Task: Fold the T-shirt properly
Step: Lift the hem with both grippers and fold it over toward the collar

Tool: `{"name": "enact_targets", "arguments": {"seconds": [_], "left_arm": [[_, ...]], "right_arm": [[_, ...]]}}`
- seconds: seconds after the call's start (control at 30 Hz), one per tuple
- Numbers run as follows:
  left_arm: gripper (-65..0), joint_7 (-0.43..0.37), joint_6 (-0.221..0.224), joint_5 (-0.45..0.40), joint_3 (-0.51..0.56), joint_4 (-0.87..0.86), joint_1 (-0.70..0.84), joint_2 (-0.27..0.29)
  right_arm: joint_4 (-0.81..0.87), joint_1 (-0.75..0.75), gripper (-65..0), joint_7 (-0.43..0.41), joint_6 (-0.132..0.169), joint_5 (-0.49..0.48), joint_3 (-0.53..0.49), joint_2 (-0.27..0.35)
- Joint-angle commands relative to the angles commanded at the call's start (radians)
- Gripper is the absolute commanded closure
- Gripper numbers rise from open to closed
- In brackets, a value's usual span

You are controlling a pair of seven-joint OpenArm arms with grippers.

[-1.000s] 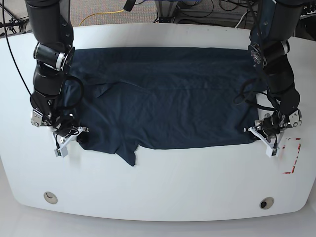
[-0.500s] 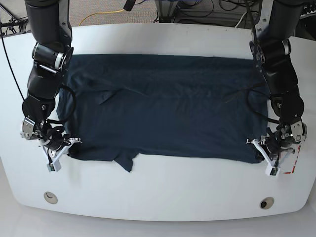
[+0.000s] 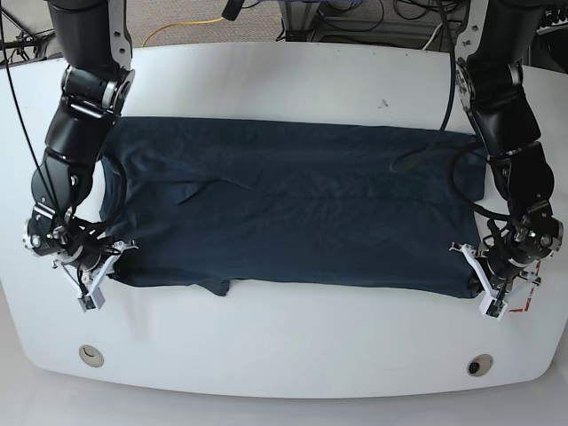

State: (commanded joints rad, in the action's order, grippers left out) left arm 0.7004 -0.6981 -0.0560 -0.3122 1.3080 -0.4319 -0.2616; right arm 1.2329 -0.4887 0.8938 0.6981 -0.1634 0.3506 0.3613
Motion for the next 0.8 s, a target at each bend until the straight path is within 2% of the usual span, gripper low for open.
{"name": "enact_targets", "arguments": {"seconds": [0.2,0.33,0.63,0.8], "left_arm": [[0.0,0.000,0.000,0.000,-0.002,0.091,0.100,-0.002],[0.0,0.000,0.000,0.002,-0.002,0.155,0.181,-0.032],[0.0,0.000,0.000,0.002,-0.044,0.201,0.296,-0.037],[0.0,0.000,0.000,0.002,-0.055,0.199,0.321,-0.038]], "right_arm": [[0.130,0.101,0.0,0.063,0.000,0.000,0.014,0.000],[0.209,0.169,0.0,0.129,0.000,-0.003,0.115,-0.005],[0.339,0.356,-0.8,0.219,0.000,-0.129,0.173,0.000],[0.385,0.454,-1.4,0.226,0.000,-0.158,0.189,-0.005]]}}
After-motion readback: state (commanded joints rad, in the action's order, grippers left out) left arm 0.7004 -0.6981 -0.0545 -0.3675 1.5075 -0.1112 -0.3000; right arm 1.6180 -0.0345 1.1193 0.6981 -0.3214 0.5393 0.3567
